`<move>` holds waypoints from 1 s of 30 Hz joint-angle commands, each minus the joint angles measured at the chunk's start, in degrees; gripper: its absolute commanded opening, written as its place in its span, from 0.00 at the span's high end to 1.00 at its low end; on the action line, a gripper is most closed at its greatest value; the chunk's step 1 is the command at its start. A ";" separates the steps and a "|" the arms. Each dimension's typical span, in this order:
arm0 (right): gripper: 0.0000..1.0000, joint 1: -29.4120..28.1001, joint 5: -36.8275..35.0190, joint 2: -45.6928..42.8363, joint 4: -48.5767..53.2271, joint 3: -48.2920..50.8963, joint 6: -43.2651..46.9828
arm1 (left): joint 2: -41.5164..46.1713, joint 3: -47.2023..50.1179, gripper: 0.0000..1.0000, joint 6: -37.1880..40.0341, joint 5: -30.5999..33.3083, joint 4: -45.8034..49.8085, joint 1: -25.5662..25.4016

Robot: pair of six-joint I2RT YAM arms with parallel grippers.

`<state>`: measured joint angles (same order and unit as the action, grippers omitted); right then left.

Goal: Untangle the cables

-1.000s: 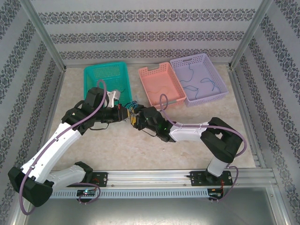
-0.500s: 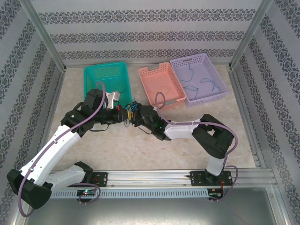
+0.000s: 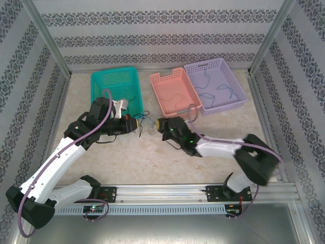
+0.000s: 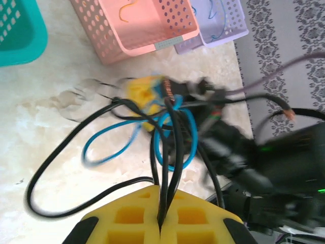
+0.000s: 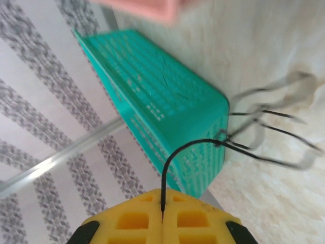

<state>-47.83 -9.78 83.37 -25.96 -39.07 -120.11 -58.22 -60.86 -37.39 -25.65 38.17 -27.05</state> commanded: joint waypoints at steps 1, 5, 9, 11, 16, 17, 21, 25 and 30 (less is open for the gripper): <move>1.00 3.50 -1.88 -12.49 18.11 1.27 -2.12 | 0.74 0.37 1.00 2.51 3.06 3.44 -0.72; 1.00 10.09 -2.02 -26.13 40.53 -0.79 10.85 | -0.64 3.07 1.00 3.72 3.40 4.12 -0.72; 1.00 19.32 -0.41 -35.18 50.15 -0.75 21.08 | -2.22 5.66 1.00 4.53 3.81 3.35 -0.72; 1.00 24.15 2.34 -37.19 51.76 -1.05 25.39 | -3.87 6.02 1.00 5.08 4.02 3.52 -0.77; 1.00 31.62 5.26 -37.76 57.94 -6.30 35.94 | -7.97 5.97 1.00 5.48 9.62 6.74 -0.80; 1.00 32.77 5.44 -37.84 58.20 -7.06 37.26 | -8.89 5.73 1.00 5.90 10.53 7.62 -0.79; 1.00 34.67 6.68 -35.99 57.26 -10.46 41.89 | -10.84 6.77 1.00 7.79 6.61 5.92 -0.88; 1.00 33.00 10.81 -29.58 56.78 -15.02 46.62 | -12.60 8.12 0.99 8.71 -1.82 1.07 -1.89; 1.00 27.12 8.26 -26.36 57.04 -14.68 47.29 | -16.49 7.04 0.79 9.71 0.33 3.57 -4.37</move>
<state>-19.18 6.13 56.64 29.04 -52.51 -76.03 -72.60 -54.63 -29.19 -30.39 33.50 -30.76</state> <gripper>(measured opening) 0.063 0.193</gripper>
